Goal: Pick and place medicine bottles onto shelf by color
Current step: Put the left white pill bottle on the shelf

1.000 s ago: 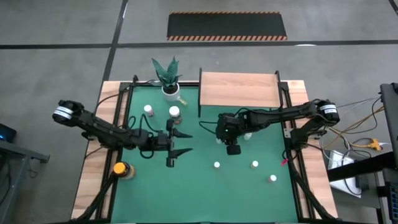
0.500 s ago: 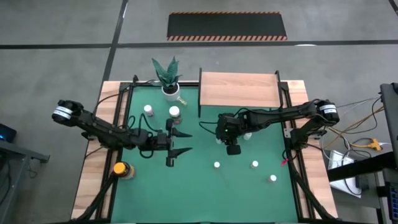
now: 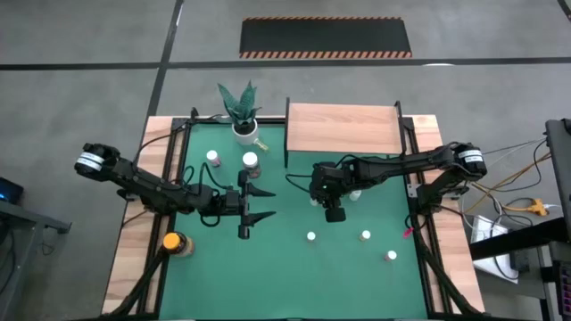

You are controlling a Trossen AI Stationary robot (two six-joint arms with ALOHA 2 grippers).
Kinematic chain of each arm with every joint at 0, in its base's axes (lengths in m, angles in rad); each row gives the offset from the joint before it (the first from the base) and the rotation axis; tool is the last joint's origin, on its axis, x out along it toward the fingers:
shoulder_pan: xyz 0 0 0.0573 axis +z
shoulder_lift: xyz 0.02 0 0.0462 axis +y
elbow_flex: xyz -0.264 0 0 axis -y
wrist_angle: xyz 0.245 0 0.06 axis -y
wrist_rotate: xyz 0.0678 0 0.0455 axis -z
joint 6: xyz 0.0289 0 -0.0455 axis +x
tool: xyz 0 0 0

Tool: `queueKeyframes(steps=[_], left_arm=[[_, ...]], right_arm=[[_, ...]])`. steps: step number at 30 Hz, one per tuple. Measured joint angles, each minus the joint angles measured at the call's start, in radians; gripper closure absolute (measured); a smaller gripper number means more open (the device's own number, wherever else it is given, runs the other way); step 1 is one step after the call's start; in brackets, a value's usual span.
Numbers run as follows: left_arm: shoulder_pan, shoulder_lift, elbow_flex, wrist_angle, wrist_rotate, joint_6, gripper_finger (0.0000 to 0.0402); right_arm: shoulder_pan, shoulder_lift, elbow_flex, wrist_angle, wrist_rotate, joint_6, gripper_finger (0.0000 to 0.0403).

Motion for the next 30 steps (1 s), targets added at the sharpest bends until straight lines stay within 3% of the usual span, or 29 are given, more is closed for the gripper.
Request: queueKeyframes(steps=[30], left_arm=[[0.000, 0.000, -0.001, -0.010, 0.000, 0.008, 0.0191]], right_arm=[[-0.011, -0.004, 0.275, -0.186, 0.005, -0.019, 0.0282]])
